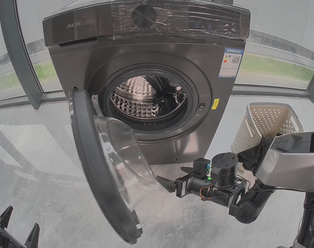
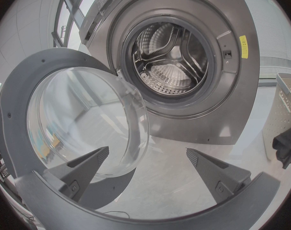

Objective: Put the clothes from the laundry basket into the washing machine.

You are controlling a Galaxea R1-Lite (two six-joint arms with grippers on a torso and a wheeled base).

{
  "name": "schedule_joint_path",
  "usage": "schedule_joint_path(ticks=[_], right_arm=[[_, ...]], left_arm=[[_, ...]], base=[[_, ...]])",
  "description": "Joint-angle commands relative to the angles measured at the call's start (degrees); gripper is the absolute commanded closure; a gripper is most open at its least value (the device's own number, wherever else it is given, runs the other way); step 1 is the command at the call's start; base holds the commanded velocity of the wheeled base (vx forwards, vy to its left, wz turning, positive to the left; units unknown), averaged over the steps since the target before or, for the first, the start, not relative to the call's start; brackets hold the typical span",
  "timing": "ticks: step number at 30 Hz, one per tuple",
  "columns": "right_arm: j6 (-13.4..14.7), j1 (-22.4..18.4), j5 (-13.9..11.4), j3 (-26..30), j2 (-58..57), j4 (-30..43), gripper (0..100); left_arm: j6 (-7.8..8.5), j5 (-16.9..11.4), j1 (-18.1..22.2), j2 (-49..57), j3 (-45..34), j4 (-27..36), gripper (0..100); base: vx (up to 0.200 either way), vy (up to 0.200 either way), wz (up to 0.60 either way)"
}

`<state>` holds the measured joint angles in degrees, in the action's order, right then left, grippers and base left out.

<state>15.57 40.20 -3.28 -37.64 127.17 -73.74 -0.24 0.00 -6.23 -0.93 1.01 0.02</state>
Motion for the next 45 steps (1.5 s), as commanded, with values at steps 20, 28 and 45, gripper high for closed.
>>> schedule_joint_path(ticks=[20, 28, 45], right_arm=[[-0.27, 1.02, -1.03, -12.37, 3.78, 6.77, 0], [0.08, 2.86, -0.68, -21.24, 9.94, 8.35, 0], [3.33, 8.40, 0.99, -38.03, 14.07, 18.72, 0]], left_arm=[[-0.02, 0.00, -0.01, 0.93, -1.01, -0.02, 0], [-0.02, 0.00, -0.01, 0.93, -1.01, -0.02, 0], [-0.02, 0.00, -0.01, 0.93, -1.01, -0.02, 0]], base=[[-0.120, 0.000, 0.00], [0.000, 0.000, 0.00], [0.000, 0.000, 0.00]])
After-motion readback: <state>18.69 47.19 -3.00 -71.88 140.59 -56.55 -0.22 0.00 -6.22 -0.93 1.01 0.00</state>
